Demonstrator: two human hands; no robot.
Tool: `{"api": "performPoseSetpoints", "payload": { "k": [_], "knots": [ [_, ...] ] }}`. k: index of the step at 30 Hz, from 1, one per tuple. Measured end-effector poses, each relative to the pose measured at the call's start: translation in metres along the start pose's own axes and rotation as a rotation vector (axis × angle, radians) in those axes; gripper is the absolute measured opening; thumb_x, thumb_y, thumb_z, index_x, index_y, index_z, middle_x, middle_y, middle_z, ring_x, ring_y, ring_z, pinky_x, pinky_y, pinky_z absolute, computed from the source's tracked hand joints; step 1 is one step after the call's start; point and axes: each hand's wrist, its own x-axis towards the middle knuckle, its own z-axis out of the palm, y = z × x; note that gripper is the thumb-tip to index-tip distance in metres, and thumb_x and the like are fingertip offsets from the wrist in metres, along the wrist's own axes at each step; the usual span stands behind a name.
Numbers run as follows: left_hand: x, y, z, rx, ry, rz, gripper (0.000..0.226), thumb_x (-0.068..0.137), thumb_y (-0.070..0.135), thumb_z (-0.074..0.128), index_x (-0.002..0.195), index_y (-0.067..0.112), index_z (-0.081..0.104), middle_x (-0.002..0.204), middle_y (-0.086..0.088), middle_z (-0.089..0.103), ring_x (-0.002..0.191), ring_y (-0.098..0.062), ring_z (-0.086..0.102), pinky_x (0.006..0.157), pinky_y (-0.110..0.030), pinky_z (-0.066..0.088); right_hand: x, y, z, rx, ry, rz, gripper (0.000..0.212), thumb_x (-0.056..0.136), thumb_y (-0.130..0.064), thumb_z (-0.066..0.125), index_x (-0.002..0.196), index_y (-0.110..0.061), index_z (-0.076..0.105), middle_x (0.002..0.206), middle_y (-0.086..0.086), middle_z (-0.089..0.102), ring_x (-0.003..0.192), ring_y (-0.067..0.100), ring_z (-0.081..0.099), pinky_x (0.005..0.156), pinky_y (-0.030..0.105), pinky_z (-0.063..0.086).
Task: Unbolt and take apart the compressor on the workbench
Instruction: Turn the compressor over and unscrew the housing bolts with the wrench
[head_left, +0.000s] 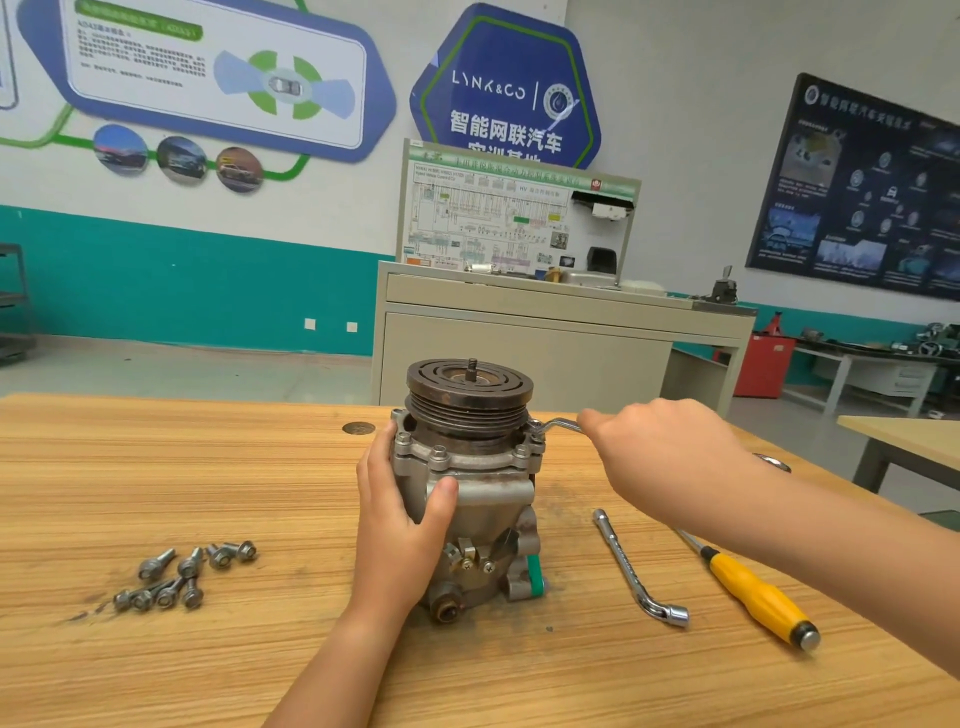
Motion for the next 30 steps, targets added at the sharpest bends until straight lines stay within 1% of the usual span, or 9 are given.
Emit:
{"api": "performPoseSetpoints", "payload": {
  "k": [8,10,13,16,20,23,25,28,30],
  "knots": [
    [0.001,0.0,0.0,0.015,-0.014,-0.019,0.062,0.066,0.064,0.043,0.122,0.061,0.014,0.125,0.046,0.016,0.114,0.034,0.015,0.089,0.003,0.021,0.004,0.007,-0.006,-0.062,-0.071,-0.014,0.026,0.092,-0.009,0.04,0.116,-0.016,0.049,0.059,-0.003,0.034,0.047,0.011,0.03,0.038,0.024,0.022],
    [0.0,0.0,0.0,0.017,-0.016,-0.02,0.062,0.066,0.064,0.042,0.122,0.06,0.014,0.125,0.046,0.015,0.114,0.035,0.014,0.087,0.006,0.02,0.005,0.004,-0.002,-0.056,-0.133,-0.075,0.025,0.093,-0.013,0.042,0.116,-0.017,0.053,0.063,-0.004,0.039,0.05,0.009,0.038,0.041,0.022,0.031],
    [0.0,0.001,0.0,0.016,-0.015,-0.016,0.061,0.067,0.064,0.043,0.122,0.061,0.015,0.125,0.047,0.016,0.115,0.034,0.015,0.086,0.008,0.02,-0.002,-0.011,0.013,0.028,-0.261,-0.173,0.025,0.093,-0.014,0.044,0.115,-0.018,0.055,0.068,-0.005,0.045,0.063,0.012,0.05,0.054,0.023,0.046],
    [0.001,0.001,0.0,0.01,-0.015,-0.012,0.061,0.067,0.063,0.044,0.122,0.06,0.017,0.125,0.047,0.018,0.116,0.033,0.016,0.086,0.009,0.02,-0.005,-0.006,0.021,0.085,-0.225,-0.113,0.023,0.095,-0.017,0.041,0.113,-0.021,0.054,0.066,-0.007,0.041,0.065,0.014,0.048,0.054,0.025,0.042],
    [0.001,-0.001,0.0,0.015,-0.01,-0.012,0.062,0.067,0.063,0.044,0.122,0.06,0.017,0.124,0.046,0.019,0.117,0.031,0.019,0.085,0.008,0.022,-0.006,0.012,0.022,0.1,-0.108,0.029,0.019,0.097,-0.024,0.037,0.111,-0.028,0.05,0.062,-0.01,0.039,0.053,0.006,0.038,0.043,0.02,0.031],
    [0.001,-0.001,0.0,0.014,-0.012,-0.015,0.062,0.066,0.063,0.044,0.122,0.061,0.017,0.123,0.048,0.018,0.116,0.032,0.018,0.085,0.009,0.022,-0.005,0.02,0.015,0.137,-0.076,0.095,0.02,0.098,-0.027,0.034,0.113,-0.027,0.048,0.066,-0.009,0.042,0.061,0.011,0.046,0.049,0.021,0.039],
    [0.0,-0.001,0.0,0.013,-0.012,-0.021,0.062,0.066,0.064,0.043,0.122,0.061,0.017,0.124,0.048,0.018,0.116,0.032,0.018,0.085,0.008,0.022,-0.002,0.023,0.009,0.132,-0.078,0.105,0.019,0.098,-0.028,0.035,0.11,-0.025,0.05,0.065,-0.008,0.04,0.062,0.012,0.047,0.052,0.022,0.041],
    [0.0,-0.001,0.0,0.011,-0.006,-0.026,0.063,0.064,0.064,0.043,0.123,0.059,0.018,0.127,0.044,0.019,0.116,0.032,0.018,0.085,0.008,0.021,0.001,0.018,0.003,0.103,-0.093,0.061,0.014,0.098,-0.025,0.037,0.093,-0.022,0.05,0.063,-0.007,0.039,0.052,0.007,0.038,0.044,0.019,0.031],
    [0.001,-0.001,0.0,0.013,-0.006,-0.037,0.064,0.063,0.065,0.043,0.122,0.059,0.019,0.127,0.043,0.018,0.115,0.033,0.017,0.086,0.007,0.021,0.002,0.013,0.0,0.093,-0.118,0.031,0.014,0.098,-0.025,0.038,0.094,-0.023,0.051,0.063,-0.006,0.038,0.051,0.006,0.034,0.043,0.019,0.028]
  ]
}}
